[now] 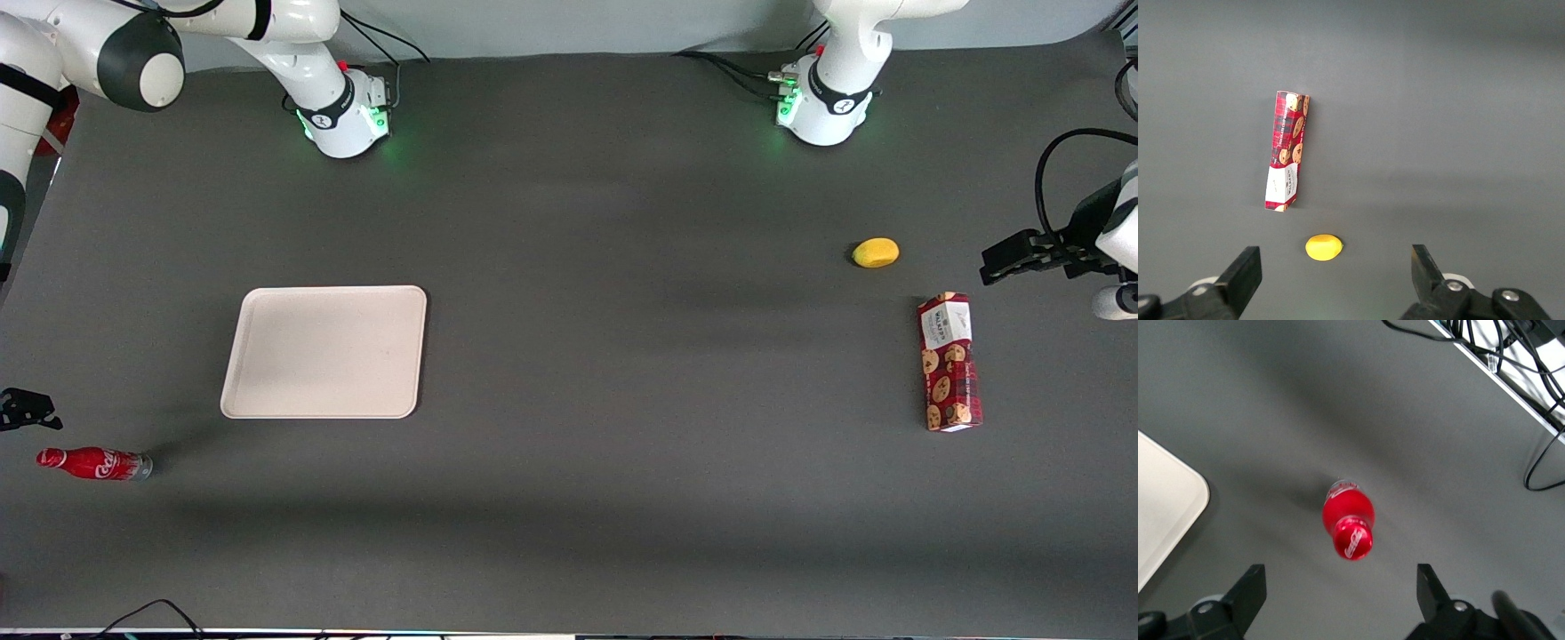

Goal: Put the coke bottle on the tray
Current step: 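Lower the open right gripper around the bottle's cap end and close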

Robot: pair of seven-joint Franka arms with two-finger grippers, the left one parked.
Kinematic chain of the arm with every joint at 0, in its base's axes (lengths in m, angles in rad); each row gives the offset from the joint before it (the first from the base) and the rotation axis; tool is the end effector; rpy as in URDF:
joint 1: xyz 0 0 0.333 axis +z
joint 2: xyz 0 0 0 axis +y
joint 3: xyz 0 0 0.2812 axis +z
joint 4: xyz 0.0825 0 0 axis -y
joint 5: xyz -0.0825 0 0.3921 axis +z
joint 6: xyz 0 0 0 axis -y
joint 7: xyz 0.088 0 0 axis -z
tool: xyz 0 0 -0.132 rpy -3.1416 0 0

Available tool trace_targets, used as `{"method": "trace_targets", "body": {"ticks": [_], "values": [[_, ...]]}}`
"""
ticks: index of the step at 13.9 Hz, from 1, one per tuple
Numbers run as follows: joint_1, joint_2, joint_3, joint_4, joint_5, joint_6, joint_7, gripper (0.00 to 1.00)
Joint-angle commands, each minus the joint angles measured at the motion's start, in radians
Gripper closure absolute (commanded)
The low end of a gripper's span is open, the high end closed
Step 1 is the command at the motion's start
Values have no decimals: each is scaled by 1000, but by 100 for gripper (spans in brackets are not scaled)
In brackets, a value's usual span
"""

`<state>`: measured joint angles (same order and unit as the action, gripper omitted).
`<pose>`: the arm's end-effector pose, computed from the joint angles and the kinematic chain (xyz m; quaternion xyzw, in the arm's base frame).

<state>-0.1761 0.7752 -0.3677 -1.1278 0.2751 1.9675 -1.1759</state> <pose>0.6877 -0.3032 0.3234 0.9461 0.3193 0.0394 0.0378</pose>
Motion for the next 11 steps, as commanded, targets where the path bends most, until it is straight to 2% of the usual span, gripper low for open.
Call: {"method": "trace_targets", "body": {"ticks": [1,4,11], "values": [[-6,73,-11,75,55,-6,-33,0],[-14,96,-13,76,85,11,-33,0],[-22,113,-11,83,88,28,-64,0]]}}
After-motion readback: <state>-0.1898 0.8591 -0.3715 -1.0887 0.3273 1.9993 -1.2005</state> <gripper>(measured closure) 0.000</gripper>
